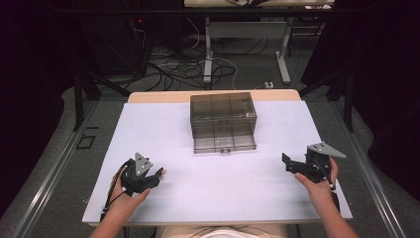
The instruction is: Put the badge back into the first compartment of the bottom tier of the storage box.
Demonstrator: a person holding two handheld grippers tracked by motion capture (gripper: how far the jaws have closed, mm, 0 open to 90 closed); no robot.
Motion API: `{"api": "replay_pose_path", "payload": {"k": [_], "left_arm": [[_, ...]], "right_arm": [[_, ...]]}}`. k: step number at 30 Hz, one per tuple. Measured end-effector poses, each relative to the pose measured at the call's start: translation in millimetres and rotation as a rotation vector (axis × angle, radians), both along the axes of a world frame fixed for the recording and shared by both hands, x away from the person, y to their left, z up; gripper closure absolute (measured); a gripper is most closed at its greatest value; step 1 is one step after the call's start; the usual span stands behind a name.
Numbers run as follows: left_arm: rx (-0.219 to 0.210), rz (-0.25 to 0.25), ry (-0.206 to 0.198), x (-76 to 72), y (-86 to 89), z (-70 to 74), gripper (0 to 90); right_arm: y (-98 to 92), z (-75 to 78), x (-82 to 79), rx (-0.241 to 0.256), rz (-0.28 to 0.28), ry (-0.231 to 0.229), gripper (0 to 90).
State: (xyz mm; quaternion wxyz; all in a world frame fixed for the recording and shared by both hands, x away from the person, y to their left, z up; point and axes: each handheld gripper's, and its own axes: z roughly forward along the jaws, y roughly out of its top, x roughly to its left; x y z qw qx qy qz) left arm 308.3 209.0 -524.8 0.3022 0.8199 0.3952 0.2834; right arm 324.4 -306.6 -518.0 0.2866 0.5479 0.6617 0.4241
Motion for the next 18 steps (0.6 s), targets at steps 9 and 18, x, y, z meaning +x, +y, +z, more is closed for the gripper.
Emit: {"api": "replay_pose_path", "payload": {"k": [9,18], "left_arm": [[0.083,-0.047,0.035,-2.3,-9.5,-6.3,45.0],[0.120,-0.062,0.062,-2.8,-14.6,-12.2,48.2]], "right_arm": [[-1.5,-1.0,1.2,0.001,0.010,0.004,3.7],[-1.2,-1.7,1.4,-0.005,0.010,0.005,4.0]]}}
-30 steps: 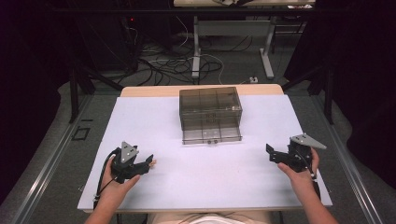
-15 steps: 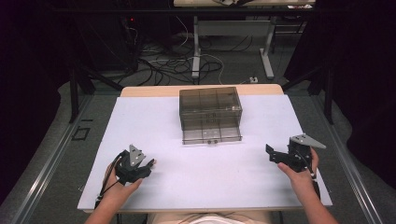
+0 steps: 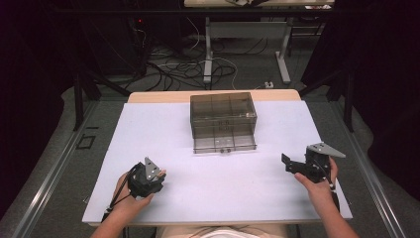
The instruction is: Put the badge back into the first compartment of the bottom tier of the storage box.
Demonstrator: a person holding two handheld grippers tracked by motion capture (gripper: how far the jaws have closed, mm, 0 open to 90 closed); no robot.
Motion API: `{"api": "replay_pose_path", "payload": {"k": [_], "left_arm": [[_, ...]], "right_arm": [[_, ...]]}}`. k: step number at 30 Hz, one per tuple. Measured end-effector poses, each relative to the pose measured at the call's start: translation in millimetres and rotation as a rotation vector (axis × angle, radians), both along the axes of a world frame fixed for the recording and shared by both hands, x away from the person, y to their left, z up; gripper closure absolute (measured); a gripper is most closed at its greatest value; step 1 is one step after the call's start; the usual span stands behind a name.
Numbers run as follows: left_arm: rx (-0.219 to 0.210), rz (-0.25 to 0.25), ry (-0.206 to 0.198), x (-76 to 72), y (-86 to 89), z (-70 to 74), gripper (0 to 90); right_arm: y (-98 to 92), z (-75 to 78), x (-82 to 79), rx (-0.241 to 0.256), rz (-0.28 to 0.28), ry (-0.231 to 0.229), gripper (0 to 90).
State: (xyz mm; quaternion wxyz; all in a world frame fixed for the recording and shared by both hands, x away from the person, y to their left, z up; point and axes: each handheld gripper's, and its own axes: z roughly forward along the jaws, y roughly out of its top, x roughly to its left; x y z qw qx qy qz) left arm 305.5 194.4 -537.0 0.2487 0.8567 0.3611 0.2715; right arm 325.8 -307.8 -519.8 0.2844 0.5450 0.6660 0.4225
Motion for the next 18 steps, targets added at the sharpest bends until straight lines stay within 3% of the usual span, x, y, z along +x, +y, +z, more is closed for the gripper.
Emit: {"api": "replay_pose_path", "payload": {"k": [18], "left_arm": [[0.064,-0.016,0.040,3.7,-8.0,-12.6,50.8]], "right_arm": [[-0.3,-0.2,-0.2,0.008,-0.006,0.004,5.0]]}}
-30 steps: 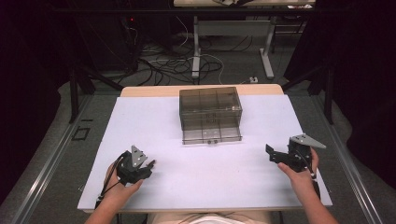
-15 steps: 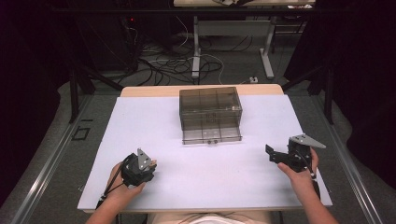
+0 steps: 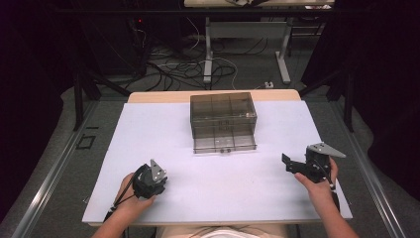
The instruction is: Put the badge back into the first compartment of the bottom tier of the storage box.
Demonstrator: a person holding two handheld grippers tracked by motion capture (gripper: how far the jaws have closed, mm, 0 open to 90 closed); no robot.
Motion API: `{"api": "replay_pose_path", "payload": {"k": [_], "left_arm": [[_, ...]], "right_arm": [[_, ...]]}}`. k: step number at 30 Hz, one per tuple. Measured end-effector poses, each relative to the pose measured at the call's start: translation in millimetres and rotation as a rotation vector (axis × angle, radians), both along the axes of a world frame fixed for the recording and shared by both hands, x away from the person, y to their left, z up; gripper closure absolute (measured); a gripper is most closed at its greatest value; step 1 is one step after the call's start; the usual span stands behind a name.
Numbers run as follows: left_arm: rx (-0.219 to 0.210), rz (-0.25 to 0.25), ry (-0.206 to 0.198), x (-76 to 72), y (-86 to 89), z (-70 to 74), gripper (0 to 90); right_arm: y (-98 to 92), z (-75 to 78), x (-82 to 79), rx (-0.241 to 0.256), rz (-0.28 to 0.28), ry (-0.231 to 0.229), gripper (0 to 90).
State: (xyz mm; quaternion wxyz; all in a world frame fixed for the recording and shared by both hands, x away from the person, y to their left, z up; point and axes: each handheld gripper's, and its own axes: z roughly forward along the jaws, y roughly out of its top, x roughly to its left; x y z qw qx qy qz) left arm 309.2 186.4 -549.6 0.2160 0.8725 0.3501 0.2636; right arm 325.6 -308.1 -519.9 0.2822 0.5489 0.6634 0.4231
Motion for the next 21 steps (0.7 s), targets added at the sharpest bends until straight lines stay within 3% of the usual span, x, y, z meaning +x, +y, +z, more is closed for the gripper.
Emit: {"api": "replay_pose_path", "payload": {"k": [12,21], "left_arm": [[-0.012,0.005,0.018,1.8,0.2,0.1,55.9],[-0.005,0.019,0.038,3.4,1.5,1.1,65.5]], "right_arm": [[-0.1,0.1,-0.2,-0.002,0.002,0.000,5.8],[-0.1,-0.1,-0.1,-0.004,0.003,0.002,6.5]]}}
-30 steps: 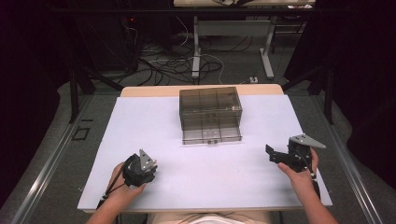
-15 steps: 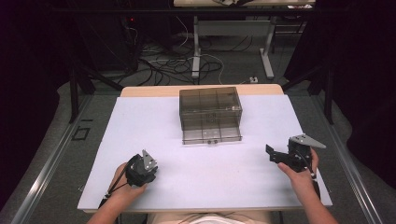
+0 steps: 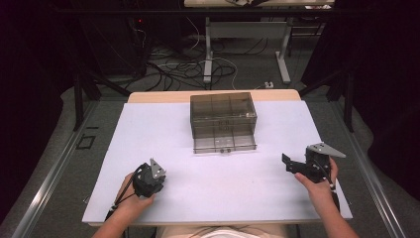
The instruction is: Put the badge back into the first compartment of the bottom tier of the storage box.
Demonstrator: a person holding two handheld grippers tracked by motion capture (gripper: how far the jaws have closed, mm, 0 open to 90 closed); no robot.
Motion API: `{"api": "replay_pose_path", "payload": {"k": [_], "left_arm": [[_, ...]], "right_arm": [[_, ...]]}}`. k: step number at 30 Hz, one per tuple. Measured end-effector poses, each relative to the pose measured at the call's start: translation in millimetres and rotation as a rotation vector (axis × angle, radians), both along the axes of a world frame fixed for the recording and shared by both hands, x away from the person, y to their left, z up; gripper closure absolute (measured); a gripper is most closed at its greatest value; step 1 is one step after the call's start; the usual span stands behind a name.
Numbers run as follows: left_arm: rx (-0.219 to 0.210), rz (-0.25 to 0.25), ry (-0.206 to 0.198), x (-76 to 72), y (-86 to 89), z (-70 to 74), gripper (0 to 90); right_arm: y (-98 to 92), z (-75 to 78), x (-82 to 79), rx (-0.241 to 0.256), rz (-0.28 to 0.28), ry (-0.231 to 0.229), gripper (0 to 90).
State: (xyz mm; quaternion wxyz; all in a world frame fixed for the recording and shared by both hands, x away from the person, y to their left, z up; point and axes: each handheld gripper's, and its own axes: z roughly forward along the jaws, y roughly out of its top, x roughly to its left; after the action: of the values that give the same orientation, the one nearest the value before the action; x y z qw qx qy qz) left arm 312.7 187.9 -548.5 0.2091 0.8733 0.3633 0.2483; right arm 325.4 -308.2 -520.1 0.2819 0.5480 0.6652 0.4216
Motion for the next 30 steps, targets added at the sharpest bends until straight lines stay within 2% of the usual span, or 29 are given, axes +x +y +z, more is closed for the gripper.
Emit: {"api": "replay_pose_path", "payload": {"k": [12,25,30], "left_arm": [[-0.025,0.018,0.014,2.1,1.3,-0.3,71.8],[-0.049,0.030,0.002,2.3,3.5,4.5,80.5],[-0.061,0.049,-0.005,2.1,5.8,7.4,83.3]], "right_arm": [[0.2,0.1,-0.1,0.001,0.003,0.003,6.7],[0.4,0.3,-0.3,0.005,0.004,0.000,6.7],[0.3,0.2,-0.3,0.006,0.003,0.000,6.7]]}}
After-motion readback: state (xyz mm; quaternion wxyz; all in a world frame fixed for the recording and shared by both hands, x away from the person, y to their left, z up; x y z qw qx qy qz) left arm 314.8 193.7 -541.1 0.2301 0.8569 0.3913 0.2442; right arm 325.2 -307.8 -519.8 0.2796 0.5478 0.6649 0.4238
